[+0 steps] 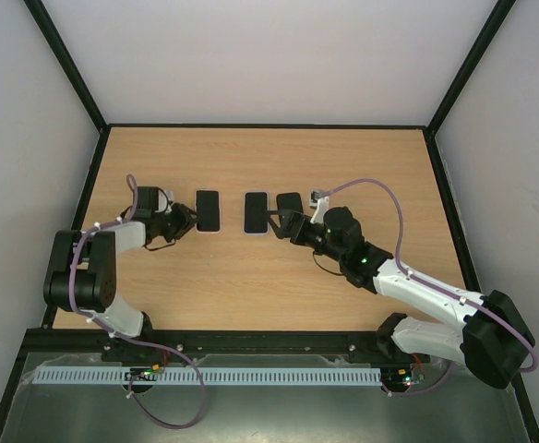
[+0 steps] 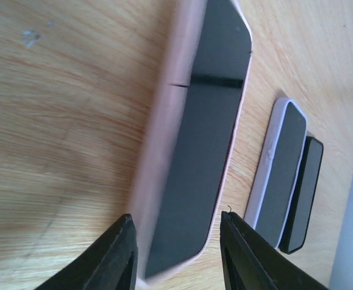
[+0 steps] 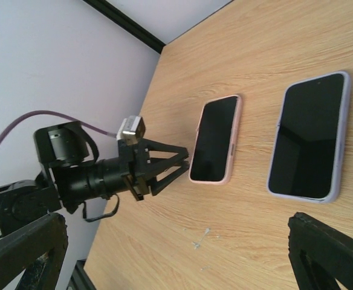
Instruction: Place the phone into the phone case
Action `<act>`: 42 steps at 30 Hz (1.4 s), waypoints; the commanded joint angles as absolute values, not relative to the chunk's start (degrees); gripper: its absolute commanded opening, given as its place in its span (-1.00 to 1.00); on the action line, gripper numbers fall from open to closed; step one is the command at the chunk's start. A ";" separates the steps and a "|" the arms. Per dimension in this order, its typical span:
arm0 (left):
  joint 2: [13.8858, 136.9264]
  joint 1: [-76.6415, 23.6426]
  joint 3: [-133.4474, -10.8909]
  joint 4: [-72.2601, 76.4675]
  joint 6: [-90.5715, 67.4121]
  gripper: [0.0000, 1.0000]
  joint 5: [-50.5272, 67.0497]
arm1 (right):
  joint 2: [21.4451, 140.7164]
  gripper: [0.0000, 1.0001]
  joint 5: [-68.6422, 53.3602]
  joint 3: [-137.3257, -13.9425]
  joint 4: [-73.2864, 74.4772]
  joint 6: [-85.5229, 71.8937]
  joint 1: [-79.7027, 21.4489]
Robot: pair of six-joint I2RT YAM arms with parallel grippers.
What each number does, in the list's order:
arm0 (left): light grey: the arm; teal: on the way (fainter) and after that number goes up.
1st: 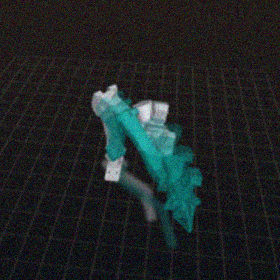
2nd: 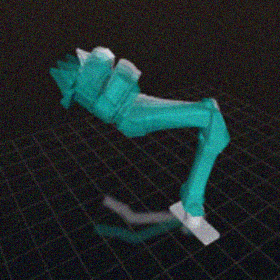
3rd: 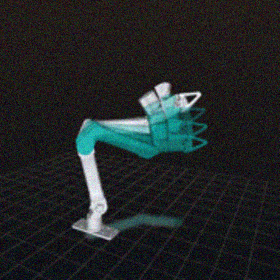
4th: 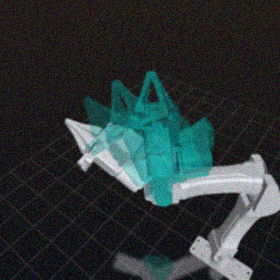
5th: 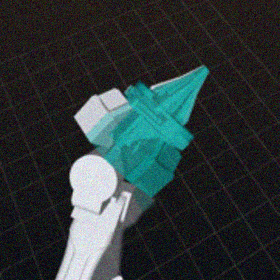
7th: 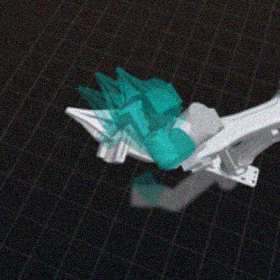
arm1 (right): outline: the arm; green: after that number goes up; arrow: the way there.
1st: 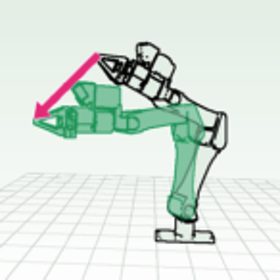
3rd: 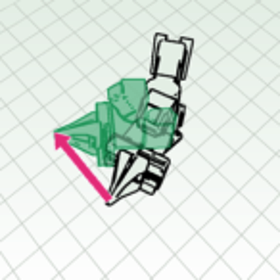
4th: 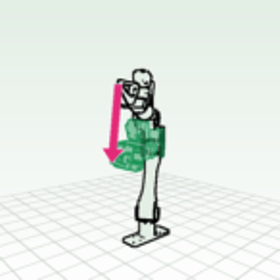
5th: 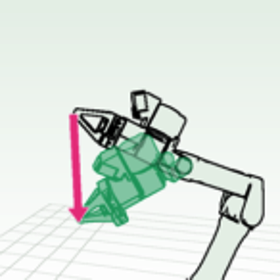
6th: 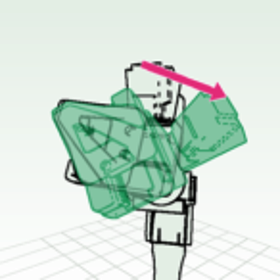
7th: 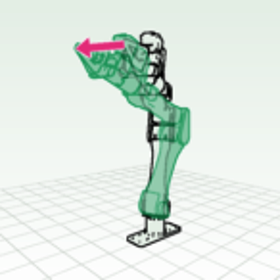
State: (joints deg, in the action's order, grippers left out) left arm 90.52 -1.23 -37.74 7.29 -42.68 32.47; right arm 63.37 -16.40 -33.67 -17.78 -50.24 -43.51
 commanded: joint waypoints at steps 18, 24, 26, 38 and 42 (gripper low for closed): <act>72.16 -0.09 -40.21 -8.56 -37.87 0.99 25.30 | 59.08 0.95 1.18 -40.70 -1.13 -42.54 -43.20; 63.19 -0.18 -46.74 -17.01 -32.45 1.00 24.13 | 58.30 0.95 9.86 -45.19 5.84 -44.28 -43.25; 60.58 -0.25 -49.03 -19.95 -30.66 1.00 23.35 | 58.05 0.95 13.06 -47.35 8.70 -45.14 -43.25; 48.69 -0.35 -56.44 -30.31 -23.64 1.00 28.73 | 53.87 0.95 17.38 -57.04 19.59 -43.30 -43.20; 44.75 -0.35 -55.47 -31.02 -22.95 1.00 31.15 | 51.13 0.95 15.48 -56.54 18.72 -42.59 -43.25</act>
